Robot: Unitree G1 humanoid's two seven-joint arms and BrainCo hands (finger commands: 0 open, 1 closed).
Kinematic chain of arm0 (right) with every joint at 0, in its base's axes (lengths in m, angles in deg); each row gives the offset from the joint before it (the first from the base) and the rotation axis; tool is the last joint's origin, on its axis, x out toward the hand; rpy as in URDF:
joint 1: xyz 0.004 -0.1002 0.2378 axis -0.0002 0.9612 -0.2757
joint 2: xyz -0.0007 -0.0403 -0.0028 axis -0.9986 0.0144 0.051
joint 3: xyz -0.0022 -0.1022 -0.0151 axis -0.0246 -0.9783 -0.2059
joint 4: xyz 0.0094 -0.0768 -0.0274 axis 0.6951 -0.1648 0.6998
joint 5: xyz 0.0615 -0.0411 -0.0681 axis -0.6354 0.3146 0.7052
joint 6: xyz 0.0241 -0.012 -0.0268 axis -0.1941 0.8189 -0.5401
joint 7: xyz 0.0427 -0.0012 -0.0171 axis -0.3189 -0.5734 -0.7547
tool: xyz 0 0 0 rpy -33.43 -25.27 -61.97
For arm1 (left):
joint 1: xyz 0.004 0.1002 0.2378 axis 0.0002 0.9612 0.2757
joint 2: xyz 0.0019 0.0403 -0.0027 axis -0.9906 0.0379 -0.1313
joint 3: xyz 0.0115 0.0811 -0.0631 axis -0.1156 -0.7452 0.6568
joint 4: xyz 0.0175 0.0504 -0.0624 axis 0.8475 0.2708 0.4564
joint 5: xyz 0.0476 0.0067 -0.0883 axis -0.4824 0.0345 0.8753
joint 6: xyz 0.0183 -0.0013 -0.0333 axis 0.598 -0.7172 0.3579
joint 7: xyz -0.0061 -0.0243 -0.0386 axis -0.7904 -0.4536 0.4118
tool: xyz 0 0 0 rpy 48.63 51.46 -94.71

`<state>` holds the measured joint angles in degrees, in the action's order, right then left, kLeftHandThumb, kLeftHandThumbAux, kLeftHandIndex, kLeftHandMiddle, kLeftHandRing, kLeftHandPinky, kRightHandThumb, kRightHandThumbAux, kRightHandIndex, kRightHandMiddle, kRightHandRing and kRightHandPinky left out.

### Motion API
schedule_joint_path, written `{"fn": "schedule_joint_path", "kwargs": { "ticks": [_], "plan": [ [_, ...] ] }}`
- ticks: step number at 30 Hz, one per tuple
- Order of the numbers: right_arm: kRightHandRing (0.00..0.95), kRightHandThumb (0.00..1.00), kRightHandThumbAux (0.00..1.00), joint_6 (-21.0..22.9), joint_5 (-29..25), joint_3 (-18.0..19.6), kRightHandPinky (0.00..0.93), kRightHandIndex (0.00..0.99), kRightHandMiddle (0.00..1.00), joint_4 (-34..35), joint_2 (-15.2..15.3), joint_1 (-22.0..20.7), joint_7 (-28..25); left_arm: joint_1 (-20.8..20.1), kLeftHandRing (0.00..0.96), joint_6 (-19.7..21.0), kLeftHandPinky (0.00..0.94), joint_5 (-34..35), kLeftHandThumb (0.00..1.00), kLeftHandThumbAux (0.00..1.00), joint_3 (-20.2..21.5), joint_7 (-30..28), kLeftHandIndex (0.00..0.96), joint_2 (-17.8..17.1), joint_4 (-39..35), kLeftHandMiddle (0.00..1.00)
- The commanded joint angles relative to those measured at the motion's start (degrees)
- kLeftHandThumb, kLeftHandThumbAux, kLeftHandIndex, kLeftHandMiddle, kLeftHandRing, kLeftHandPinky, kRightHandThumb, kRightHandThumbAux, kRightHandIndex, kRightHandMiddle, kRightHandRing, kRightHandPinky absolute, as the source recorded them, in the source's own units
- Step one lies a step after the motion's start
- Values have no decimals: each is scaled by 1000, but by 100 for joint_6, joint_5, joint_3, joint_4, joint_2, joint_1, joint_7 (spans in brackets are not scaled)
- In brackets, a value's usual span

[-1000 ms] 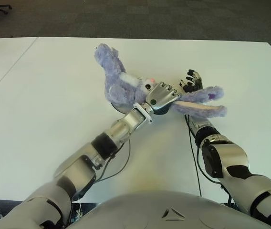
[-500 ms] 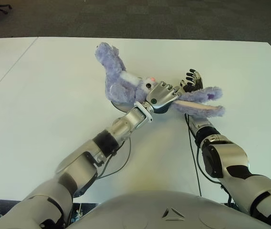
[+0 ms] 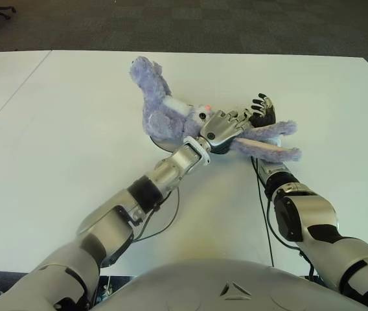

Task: Put the doll into the plate.

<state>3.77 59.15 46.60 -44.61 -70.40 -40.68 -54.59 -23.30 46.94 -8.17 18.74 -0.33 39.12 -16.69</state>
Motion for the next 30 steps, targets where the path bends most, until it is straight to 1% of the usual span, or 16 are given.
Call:
{"fn": "schedule_joint_path", "kwargs": {
  "ticks": [1, 3, 4, 6, 9, 13, 17, 18, 20, 22, 26, 27, 30],
  "plan": [
    [197, 451, 879, 914, 160, -122, 193, 92, 185, -756, -253, 1007, 13, 329, 0, 282, 0, 8, 80, 378, -83, -335, 0, -71, 253, 0],
    [166, 405, 882, 961, 192, -151, 156, 75, 160, -760, -244, 1012, 36, 335, 0, 294, 0, 15, 79, 352, -87, -284, 0, -65, 257, 0],
    [162, 399, 883, 995, 223, -182, 152, 73, 157, -764, -239, 1012, 59, 342, 0, 300, 0, 18, 79, 349, -89, -248, 0, -61, 251, 0],
    [109, 289, 887, 1065, 295, -256, 112, 46, 110, -768, -229, 998, 115, 359, 0, 314, 0, 19, 85, 299, -91, -213, 0, -57, 207, 0],
    [94, 243, 888, 1104, 333, -303, 105, 38, 95, -769, -225, 987, 151, 360, 0, 321, 0, 27, 87, 280, -91, -207, 0, -57, 187, 0],
    [86, 220, 888, 1080, 421, -389, 108, 32, 86, -764, -210, 990, 255, 380, 0, 320, 0, 97, 98, 260, -57, -207, 0, -38, 170, 0],
    [90, 232, 887, 960, 455, -418, 120, 40, 89, -752, -211, 1010, 352, 401, 0, 325, 0, 151, 108, 252, -16, -188, 0, -25, 178, 0],
    [100, 266, 878, 936, 458, -418, 130, 50, 98, -750, -213, 1015, 364, 404, 0, 327, 0, 156, 115, 251, -11, -180, 0, -23, 183, 0],
    [102, 280, 874, 904, 463, -413, 133, 53, 100, -748, -217, 1021, 375, 408, 0, 328, 0, 162, 117, 250, -3, -172, 0, -19, 191, 0],
    [115, 326, 859, 876, 459, -405, 143, 67, 113, -745, -223, 1027, 389, 410, 0, 326, 0, 172, 121, 250, 4, -174, 0, -16, 198, 0],
    [119, 347, 851, 864, 450, -414, 143, 73, 120, -745, -237, 1037, 423, 422, 0, 312, 0, 199, 127, 250, 13, -177, 0, -22, 208, 0],
    [130, 367, 843, 861, 450, -418, 156, 84, 130, -745, -242, 1040, 439, 424, 0, 310, 0, 207, 133, 250, 14, -179, 0, -22, 214, 0],
    [141, 380, 837, 859, 455, -430, 168, 93, 140, -745, -248, 1043, 478, 424, 0, 309, 0, 228, 141, 254, 13, -175, 0, -17, 239, 0]
  ]
}}
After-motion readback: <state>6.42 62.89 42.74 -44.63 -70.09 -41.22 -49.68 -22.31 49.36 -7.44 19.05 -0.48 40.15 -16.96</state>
